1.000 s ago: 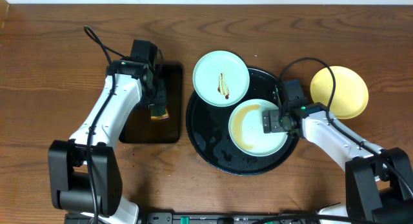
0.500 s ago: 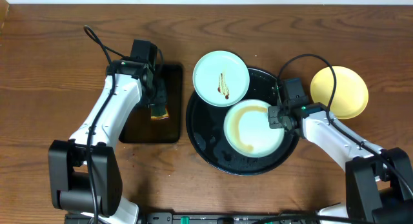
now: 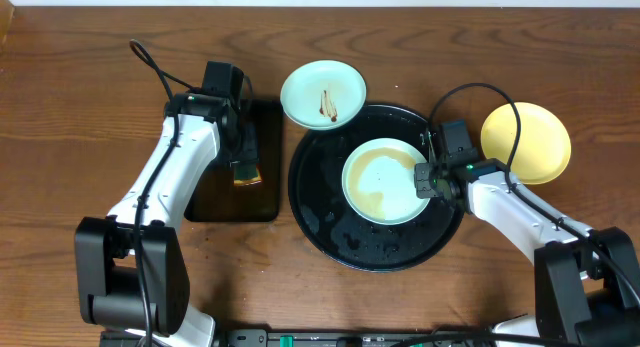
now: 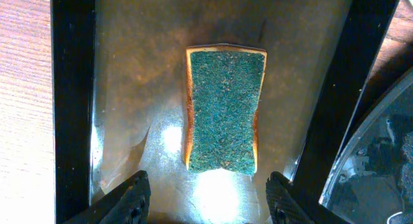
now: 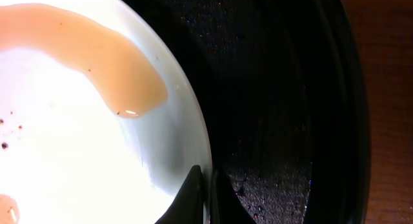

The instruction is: Clean dirty plates on tray and stack at the side

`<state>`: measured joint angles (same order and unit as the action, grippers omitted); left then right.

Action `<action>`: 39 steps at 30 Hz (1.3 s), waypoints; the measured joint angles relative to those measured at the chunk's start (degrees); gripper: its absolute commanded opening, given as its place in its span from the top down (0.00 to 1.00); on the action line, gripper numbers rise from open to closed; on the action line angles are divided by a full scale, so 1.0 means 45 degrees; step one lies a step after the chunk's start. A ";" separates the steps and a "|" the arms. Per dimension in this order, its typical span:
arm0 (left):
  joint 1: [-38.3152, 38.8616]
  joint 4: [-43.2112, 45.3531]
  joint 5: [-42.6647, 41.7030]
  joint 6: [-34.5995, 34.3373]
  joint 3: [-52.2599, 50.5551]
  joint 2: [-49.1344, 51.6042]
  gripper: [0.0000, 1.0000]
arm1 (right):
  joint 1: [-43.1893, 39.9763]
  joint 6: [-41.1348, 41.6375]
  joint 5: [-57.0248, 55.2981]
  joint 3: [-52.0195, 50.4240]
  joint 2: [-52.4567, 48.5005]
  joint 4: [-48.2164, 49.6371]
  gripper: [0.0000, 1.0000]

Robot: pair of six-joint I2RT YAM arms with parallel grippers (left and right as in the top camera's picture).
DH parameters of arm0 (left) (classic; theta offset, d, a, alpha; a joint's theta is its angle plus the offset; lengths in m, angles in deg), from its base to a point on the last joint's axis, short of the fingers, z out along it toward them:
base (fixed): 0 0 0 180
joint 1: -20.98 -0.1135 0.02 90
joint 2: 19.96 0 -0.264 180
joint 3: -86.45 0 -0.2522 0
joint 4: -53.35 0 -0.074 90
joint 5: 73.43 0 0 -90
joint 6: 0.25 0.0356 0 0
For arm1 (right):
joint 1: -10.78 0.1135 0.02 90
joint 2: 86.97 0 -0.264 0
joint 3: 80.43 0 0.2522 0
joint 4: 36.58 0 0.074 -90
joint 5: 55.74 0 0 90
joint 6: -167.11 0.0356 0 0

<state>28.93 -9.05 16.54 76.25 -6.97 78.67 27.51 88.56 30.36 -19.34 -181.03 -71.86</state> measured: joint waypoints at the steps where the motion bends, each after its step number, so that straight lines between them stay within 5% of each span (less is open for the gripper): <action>1: 0.0000 0.0000 0.0005 0.0000 0.0000 0.0000 0.41 | 0.0000 0.0015 -0.0005 0.0019 -0.0034 0.0010 0.99; 11: 0.0000 0.0000 0.0000 0.0000 0.0000 0.0000 0.41 | 0.0000 0.0083 0.0121 0.0053 -0.0408 0.0209 0.88; 16: 0.0000 0.0000 0.0000 0.0000 0.0000 0.0000 0.41 | 0.0000 0.0151 0.0287 0.0053 -0.0442 0.0253 0.99; 31: 0.0000 0.0000 0.0000 0.0000 0.0000 0.0000 0.41 | -0.0005 -0.0005 0.0340 0.0170 -0.0253 0.0257 0.99; 39: 0.0000 0.0005 0.0005 0.0000 0.0000 0.0000 0.41 | -0.0005 -0.0986 0.0296 0.0194 0.1724 0.0063 0.99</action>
<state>28.93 -9.03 16.56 76.25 -6.97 78.67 27.49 84.12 31.69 -18.46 -173.27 -71.57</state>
